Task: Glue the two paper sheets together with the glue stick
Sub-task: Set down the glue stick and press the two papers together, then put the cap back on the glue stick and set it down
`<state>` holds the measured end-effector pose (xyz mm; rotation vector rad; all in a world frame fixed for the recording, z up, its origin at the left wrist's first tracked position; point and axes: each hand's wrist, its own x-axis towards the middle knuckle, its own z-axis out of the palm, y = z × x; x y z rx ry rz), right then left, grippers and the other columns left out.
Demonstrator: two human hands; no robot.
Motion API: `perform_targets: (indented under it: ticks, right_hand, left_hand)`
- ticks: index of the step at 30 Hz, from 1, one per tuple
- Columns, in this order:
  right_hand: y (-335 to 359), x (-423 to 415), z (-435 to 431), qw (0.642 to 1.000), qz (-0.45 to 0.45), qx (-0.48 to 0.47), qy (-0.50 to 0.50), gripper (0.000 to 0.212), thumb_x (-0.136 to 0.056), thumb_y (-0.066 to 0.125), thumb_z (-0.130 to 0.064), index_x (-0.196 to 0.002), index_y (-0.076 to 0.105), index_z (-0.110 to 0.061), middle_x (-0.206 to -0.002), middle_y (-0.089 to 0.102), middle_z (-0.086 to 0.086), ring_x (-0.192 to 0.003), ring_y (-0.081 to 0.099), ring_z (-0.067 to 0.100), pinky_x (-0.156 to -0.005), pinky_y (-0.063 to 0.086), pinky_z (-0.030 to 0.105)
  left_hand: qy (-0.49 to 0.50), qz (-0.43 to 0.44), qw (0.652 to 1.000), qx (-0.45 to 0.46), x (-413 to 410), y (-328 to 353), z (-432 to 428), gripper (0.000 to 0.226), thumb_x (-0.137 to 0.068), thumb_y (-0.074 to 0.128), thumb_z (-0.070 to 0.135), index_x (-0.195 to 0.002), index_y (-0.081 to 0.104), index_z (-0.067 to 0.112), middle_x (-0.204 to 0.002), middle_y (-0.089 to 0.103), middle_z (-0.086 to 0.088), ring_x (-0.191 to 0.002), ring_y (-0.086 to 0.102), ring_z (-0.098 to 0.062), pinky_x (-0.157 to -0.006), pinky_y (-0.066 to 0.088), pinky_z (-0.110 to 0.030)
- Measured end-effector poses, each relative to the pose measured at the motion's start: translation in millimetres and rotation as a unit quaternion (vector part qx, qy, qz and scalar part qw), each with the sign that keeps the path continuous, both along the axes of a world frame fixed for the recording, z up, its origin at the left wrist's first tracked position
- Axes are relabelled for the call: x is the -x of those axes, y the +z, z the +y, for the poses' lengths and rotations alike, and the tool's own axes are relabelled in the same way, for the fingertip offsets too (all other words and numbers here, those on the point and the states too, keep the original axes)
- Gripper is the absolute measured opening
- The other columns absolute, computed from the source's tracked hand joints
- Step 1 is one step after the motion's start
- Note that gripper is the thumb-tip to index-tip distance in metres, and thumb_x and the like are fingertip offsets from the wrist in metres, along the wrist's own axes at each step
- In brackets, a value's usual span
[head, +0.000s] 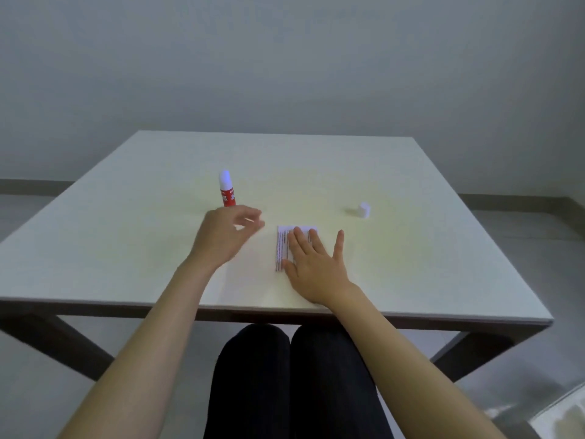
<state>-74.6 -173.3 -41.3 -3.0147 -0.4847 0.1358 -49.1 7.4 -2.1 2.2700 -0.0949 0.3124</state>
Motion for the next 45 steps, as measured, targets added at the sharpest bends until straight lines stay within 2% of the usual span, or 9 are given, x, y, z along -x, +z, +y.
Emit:
perform_targets:
  ticks: [7, 12, 20, 27, 31, 34, 38, 42, 45]
  right_hand:
    - [11.7, 4.2, -0.8, 0.991, -0.091, -0.102, -0.004, 0.066, -0.098, 0.026, -0.048, -0.152, -0.002, -0.022, -0.162, -0.012, -0.003, -0.149, -0.004, 0.023, -0.114, -0.010, 0.057]
    - [22.7, 5.1, -3.1, 0.954, -0.054, -0.295, -0.012, 0.057, -0.096, 0.049, -0.029, -0.148, 0.026, -0.023, -0.158, 0.021, 0.002, -0.137, 0.037, 0.020, -0.115, 0.024, 0.039]
    - [53.9, -25.1, 13.0, 0.663, 0.217, -0.697, -0.167, 0.038, -0.097, 0.043, -0.042, -0.110, 0.058, -0.008, -0.074, 0.067, 0.010, -0.048, 0.062, 0.021, -0.047, 0.050, 0.024]
    - [56.5, -25.4, 0.2, 0.630, 0.263, -0.715, -0.150, 0.043, -0.096, 0.048, -0.041, -0.074, 0.063, -0.007, -0.049, 0.055, 0.002, -0.038, 0.044, 0.012, -0.041, 0.039, 0.019]
    - [46.5, -18.7, 0.9, 0.771, -0.080, -0.627, -0.075, 0.018, -0.087, 0.065, -0.019, -0.080, 0.051, -0.012, -0.068, 0.058, -0.002, -0.053, 0.049, 0.004, -0.055, 0.042, 0.019]
    - [39.4, -15.0, -5.0, 0.792, -0.145, -0.591, -0.059, 0.023, -0.082, 0.071, -0.016, -0.092, 0.051, -0.012, -0.071, 0.058, -0.009, -0.055, 0.047, 0.000, -0.055, 0.040, 0.009]
    - [57.8, -2.9, -29.8, 0.688, 0.170, -0.688, -0.159, 0.056, -0.092, 0.041, -0.058, -0.099, 0.060, -0.006, -0.054, 0.064, 0.006, -0.044, 0.056, 0.019, -0.052, 0.047, 0.027]
    - [61.5, -7.0, -37.4, 0.599, 0.260, -0.749, -0.109, 0.032, -0.098, 0.047, -0.031, -0.082, 0.056, -0.005, -0.056, 0.059, 0.004, -0.050, 0.056, 0.018, -0.057, 0.050, 0.028]
    - [44.2, 2.6, -26.2, 0.733, -0.059, -0.677, -0.026, 0.009, -0.092, 0.058, -0.009, -0.085, 0.052, -0.011, -0.075, 0.062, -0.002, -0.067, 0.059, 0.003, -0.072, 0.049, 0.018]
  left_hand:
    - [0.185, 0.007, 0.977, 0.103, -42.9, -8.4, 4.7, 0.072, -0.081, 0.069, 0.032, -0.140, 0.037, 0.007, -0.143, 0.045, -0.010, -0.131, 0.043, -0.024, -0.106, 0.037, -0.038]
    - [0.187, -0.038, 0.968, 0.163, -55.0, -16.9, 0.6, 0.025, -0.086, 0.056, 0.023, -0.072, 0.058, 0.003, -0.067, 0.066, 0.000, -0.067, 0.059, -0.019, -0.066, 0.038, -0.028]
    - [-0.061, -0.002, 0.901, 0.430, -25.5, 12.3, -33.5, 0.019, -0.090, 0.059, 0.017, -0.097, 0.071, 0.029, -0.104, 0.073, 0.006, -0.107, 0.067, -0.018, -0.095, 0.049, -0.028]
    - [-0.072, 0.018, 0.866, 0.495, -2.9, 12.6, -47.0, 0.012, -0.087, 0.063, 0.014, -0.097, 0.069, 0.015, -0.099, 0.076, 0.001, -0.102, 0.069, -0.017, -0.095, 0.049, -0.028]
    - [-0.045, 0.023, 0.846, 0.531, -2.3, 13.9, -55.7, 0.007, -0.084, 0.066, 0.012, -0.088, 0.071, 0.013, -0.089, 0.077, 0.001, -0.093, 0.071, -0.014, -0.092, 0.047, -0.028]
    - [-0.059, 0.023, 0.845, 0.532, -1.7, 16.5, -61.1, 0.008, -0.082, 0.068, 0.013, -0.089, 0.072, 0.014, -0.091, 0.077, -0.001, -0.094, 0.071, -0.016, -0.094, 0.048, -0.029]
    - [-0.085, 0.023, 0.852, 0.515, 14.8, 20.8, -70.3, 0.013, -0.082, 0.069, 0.014, -0.094, 0.071, 0.014, -0.096, 0.077, -0.003, -0.101, 0.069, -0.018, -0.098, 0.046, -0.031]
    - [-0.086, 0.031, 0.860, 0.503, 18.2, 20.9, -69.3, 0.013, -0.081, 0.069, 0.013, -0.093, 0.071, 0.016, -0.096, 0.077, -0.001, -0.103, 0.068, -0.019, -0.104, 0.043, -0.037]
    - [-0.080, 0.028, 0.858, 0.507, 19.8, 25.7, -71.5, 0.011, -0.080, 0.070, 0.014, -0.090, 0.072, 0.018, -0.094, 0.077, 0.000, -0.100, 0.070, -0.017, -0.105, 0.043, -0.038]
